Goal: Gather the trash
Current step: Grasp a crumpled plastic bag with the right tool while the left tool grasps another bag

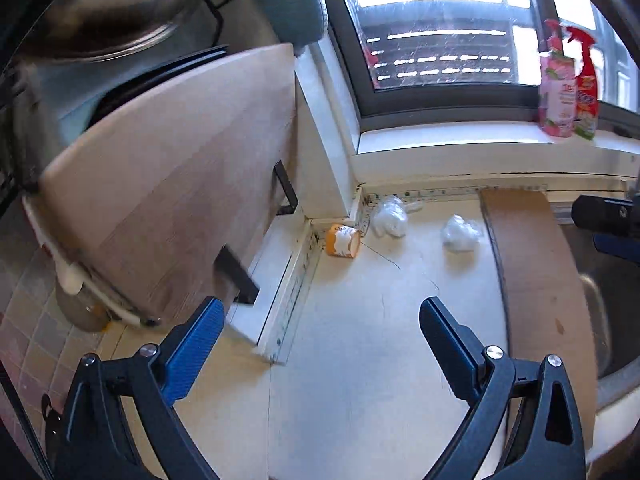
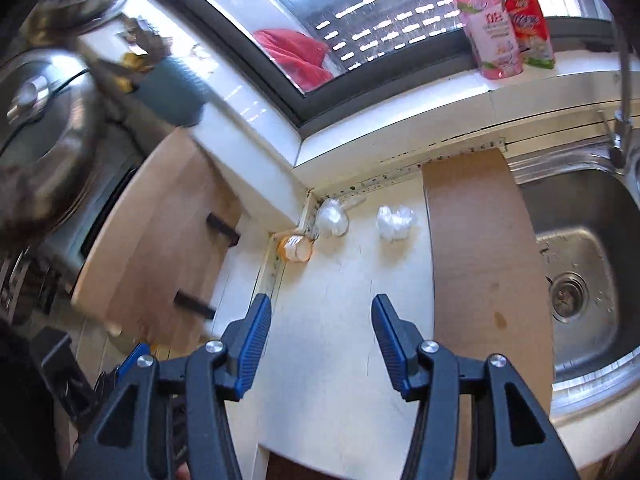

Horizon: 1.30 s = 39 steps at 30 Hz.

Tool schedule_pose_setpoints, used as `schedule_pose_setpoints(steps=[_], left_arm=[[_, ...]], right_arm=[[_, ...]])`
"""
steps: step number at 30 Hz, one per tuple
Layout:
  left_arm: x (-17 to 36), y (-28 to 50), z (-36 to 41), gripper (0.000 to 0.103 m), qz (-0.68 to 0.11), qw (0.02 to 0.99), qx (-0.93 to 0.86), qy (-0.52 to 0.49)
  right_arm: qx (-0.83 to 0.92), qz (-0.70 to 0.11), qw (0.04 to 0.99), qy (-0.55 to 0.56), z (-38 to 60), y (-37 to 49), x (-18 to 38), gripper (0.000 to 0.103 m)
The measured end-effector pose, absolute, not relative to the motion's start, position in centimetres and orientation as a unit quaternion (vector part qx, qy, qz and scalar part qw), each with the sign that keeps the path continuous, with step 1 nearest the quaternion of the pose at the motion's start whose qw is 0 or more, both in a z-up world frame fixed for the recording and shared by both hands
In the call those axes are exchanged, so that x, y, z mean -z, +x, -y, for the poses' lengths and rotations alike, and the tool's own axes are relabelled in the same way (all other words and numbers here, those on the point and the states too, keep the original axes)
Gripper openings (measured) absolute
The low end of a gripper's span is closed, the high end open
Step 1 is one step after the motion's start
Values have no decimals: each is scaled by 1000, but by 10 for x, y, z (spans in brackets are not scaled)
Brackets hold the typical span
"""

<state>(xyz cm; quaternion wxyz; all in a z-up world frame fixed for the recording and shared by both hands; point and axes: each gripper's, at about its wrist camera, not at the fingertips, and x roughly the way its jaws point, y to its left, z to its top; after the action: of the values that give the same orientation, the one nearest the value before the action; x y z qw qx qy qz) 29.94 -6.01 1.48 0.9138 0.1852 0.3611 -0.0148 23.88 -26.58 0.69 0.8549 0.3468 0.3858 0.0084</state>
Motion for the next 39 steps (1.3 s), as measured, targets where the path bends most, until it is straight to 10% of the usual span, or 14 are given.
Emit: schedule_pose_setpoints(steps=[18,33,39], left_arm=[[87,497,139,92,-448,868,29,209],[125,563,149,90,-498,854,49,145],[155,586,157,75,-533,835,53,129]], right_arm=[[-9,-509,775,376,315,432,187,53],[-10,-435,829,352,322,412,147,33],[52,-415,835,358,342,385,140,33]])
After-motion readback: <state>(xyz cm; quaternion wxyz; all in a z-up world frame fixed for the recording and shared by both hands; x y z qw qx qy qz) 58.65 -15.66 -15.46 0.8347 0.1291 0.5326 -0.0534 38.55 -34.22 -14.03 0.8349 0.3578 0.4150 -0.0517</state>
